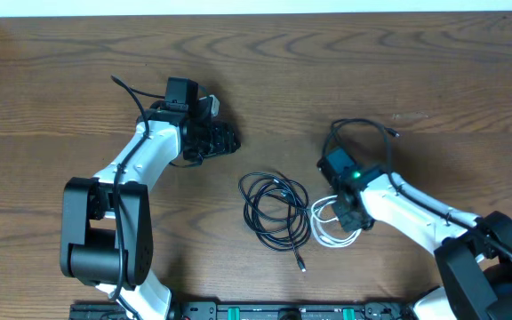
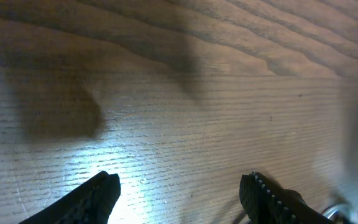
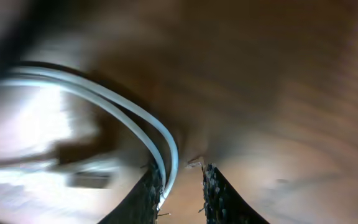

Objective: Untangle cables

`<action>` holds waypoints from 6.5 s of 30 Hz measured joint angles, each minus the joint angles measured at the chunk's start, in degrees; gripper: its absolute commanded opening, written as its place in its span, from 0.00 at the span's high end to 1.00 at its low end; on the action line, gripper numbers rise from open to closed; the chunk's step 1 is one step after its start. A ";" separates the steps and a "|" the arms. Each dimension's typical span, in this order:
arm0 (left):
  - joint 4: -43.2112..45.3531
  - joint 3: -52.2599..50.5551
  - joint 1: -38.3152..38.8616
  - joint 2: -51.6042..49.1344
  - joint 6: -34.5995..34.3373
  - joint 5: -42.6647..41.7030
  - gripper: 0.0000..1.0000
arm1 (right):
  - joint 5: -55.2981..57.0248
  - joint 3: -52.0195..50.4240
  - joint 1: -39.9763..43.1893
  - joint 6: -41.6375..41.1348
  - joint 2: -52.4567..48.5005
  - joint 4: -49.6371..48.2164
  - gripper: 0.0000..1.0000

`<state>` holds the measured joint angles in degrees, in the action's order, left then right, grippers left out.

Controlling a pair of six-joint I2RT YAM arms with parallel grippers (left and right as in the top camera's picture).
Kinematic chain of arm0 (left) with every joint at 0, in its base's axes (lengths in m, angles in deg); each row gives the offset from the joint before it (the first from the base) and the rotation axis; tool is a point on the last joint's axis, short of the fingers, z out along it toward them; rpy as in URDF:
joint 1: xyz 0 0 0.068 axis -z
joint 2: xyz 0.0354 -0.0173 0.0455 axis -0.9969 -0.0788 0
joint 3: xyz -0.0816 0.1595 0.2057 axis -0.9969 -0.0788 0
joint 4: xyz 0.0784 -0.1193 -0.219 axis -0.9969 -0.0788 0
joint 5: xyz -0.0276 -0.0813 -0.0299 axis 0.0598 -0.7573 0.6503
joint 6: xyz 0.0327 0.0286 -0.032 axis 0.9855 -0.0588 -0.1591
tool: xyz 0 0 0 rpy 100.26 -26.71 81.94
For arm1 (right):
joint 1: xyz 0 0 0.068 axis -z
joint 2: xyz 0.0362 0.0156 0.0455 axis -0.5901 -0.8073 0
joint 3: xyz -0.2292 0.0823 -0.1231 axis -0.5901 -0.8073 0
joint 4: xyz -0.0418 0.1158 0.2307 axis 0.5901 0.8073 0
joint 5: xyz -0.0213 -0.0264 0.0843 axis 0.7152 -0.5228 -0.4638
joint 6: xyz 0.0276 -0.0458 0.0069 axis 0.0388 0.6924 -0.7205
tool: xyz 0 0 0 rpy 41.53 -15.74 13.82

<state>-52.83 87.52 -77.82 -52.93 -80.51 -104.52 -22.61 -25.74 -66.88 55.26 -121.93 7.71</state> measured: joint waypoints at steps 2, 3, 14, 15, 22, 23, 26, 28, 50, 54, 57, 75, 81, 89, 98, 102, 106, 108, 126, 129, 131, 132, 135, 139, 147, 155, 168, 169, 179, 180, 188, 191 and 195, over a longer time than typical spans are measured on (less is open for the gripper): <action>0.00 0.00 0.00 0.00 0.00 0.02 0.33 | 2.27 -0.02 2.97 -0.20 -0.24 -0.39 0.75; 0.00 0.00 0.00 0.00 0.00 0.02 0.33 | 3.06 -0.02 4.52 -0.28 -0.31 -0.76 0.74; 0.02 -0.02 0.00 0.00 -0.07 0.02 0.33 | 7.69 -0.35 30.25 0.20 -1.05 -16.79 0.65; -0.02 -0.02 0.00 0.00 -0.07 0.00 0.32 | 7.54 -0.44 32.83 0.28 -1.22 -19.10 0.65; 0.00 -0.02 0.00 0.00 -0.07 0.02 0.33 | 6.49 -1.09 49.94 -0.66 -2.62 -28.52 0.67; 0.00 -0.02 0.00 0.00 -0.07 0.02 0.32 | 6.03 -1.22 51.95 -1.29 -2.67 -29.33 0.67; 0.00 -0.02 0.00 0.00 -0.07 0.02 0.33 | 4.35 -1.62 57.90 -3.23 -2.89 -32.00 0.70; 0.00 -0.02 0.00 0.00 -0.09 0.02 0.33 | 2.45 -1.97 61.55 -4.15 -2.99 -34.25 0.59; 0.15 -0.02 0.00 0.00 -1.11 0.02 0.33 | -7.85 26.38 68.00 -0.48 -3.74 -7.98 0.01; 0.17 -0.02 0.00 0.00 -1.11 0.02 0.33 | -8.31 25.99 68.00 -0.48 -3.74 -7.19 0.01; 0.17 -0.02 0.00 0.00 -1.29 0.00 0.33 | -8.70 25.99 68.00 -0.48 -3.74 -6.88 0.01; 0.15 -0.02 0.00 0.00 -1.46 -0.02 0.32 | -18.16 25.11 69.83 -15.87 -3.74 2.99 0.01; -0.13 -0.02 0.00 0.00 -1.51 -0.02 0.33 | -29.64 22.77 73.46 -33.11 -3.76 3.43 0.01; -0.39 -0.02 0.00 0.00 -1.51 -0.02 0.33 | -41.00 22.64 78.03 -33.40 -3.76 3.65 0.01; -0.39 -0.02 0.00 0.00 -1.51 -0.02 0.33 | -31.28 21.64 74.10 -25.46 -3.76 7.08 0.04; -0.42 -0.02 0.00 0.00 -1.51 -0.02 0.33 | -30.40 20.06 67.63 -22.62 -3.76 6.64 0.01; -0.44 -0.02 0.00 0.00 -1.53 -0.02 0.32 | -30.01 18.08 60.08 -19.78 -3.76 5.49 0.01; -0.44 -0.02 0.00 0.00 -1.51 -0.02 0.32 | -30.01 16.98 56.08 -18.60 -3.76 5.46 0.01; -0.70 -0.02 0.00 0.00 -1.79 0.00 0.02 | -28.74 13.66 46.88 -16.92 -3.76 5.38 0.01; -0.70 -0.02 0.00 0.00 -1.75 0.00 0.01 | -28.74 13.66 46.88 -16.92 -3.76 5.27 0.01; -0.70 -0.02 0.00 0.00 -1.75 0.00 0.01 | -28.74 13.66 46.88 -16.92 -3.76 5.25 0.01; -0.72 -0.02 0.00 0.00 -1.73 0.00 0.01 | -28.74 13.66 46.88 -16.92 -3.76 5.22 0.01; -0.70 -0.02 0.00 0.00 -1.73 0.00 0.00 | -28.74 13.66 46.88 -16.92 -3.76 5.22 0.01; -0.70 -0.02 0.00 0.00 -1.75 0.00 0.00 | -28.72 13.66 46.88 -16.90 -3.76 5.22 0.01; 0.15 -0.07 0.00 0.00 -1.73 0.00 0.02 | -28.72 13.66 46.88 -16.90 -3.76 5.20 0.01; 0.26 0.22 -0.04 0.00 -2.23 0.02 0.02 | -28.70 13.66 46.88 -16.90 -3.76 5.18 0.01; -27.30 15.69 0.63 -0.46 -2.80 8.59 0.02 | -28.57 13.66 46.88 -16.90 -3.76 5.05 0.01; -28.44 15.63 0.85 -0.48 -2.80 8.85 0.02 | -28.57 13.66 46.88 -16.87 -3.76 5.05 0.01; -29.46 14.45 6.80 -0.48 -3.37 8.26 0.39 | -28.59 13.66 46.88 -16.87 -3.76 5.07 0.01; -28.89 13.81 7.72 -0.48 -3.52 8.09 0.41 | -28.59 13.66 46.88 -16.90 -3.76 5.07 0.01; -27.87 10.78 14.10 -0.48 -6.43 7.89 0.48 | -28.57 13.66 46.88 -16.87 -3.76 5.07 0.01; -27.63 9.90 16.33 -0.48 -7.74 8.46 0.48 | -28.57 13.66 46.88 -16.87 -3.76 5.07 0.01; -27.41 7.58 19.12 -0.48 -12.85 11.19 0.47 | -28.57 13.66 46.88 -16.87 -3.76 5.05 0.01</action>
<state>-80.24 95.10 -58.70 -53.41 -93.36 -93.33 -51.18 -12.08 -20.00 38.38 -125.69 12.76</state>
